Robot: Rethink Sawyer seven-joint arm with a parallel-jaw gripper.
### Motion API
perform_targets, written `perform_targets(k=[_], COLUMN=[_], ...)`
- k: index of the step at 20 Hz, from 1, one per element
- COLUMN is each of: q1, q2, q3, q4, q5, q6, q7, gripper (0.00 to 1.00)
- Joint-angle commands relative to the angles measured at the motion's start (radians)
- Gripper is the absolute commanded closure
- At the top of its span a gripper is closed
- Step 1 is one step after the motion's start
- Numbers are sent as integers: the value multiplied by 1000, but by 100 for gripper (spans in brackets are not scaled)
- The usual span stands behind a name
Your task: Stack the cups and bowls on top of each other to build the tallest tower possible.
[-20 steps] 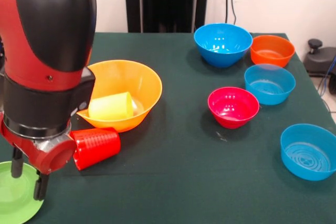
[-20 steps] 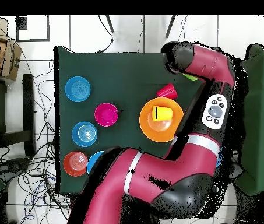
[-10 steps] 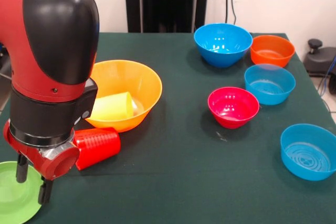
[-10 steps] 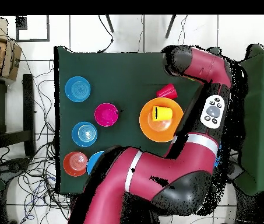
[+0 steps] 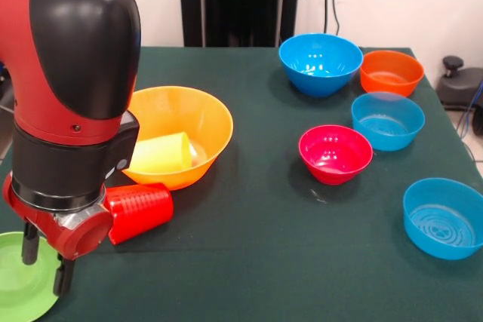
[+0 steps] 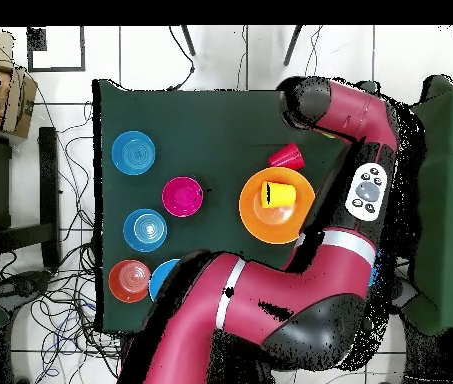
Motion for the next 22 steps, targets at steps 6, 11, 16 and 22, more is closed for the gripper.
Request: perform_targets(k=[6,11,16,22], q1=[20,32,29,44], q2=[21,33,32,-10], q3=[106,93,95,90], q4=[53,37,34,51], q5=[-69,-74,-73,-44], q6=[-12,2,8,55], q7=[-92,-80,-87,-40], gripper=[0,0,0,0])
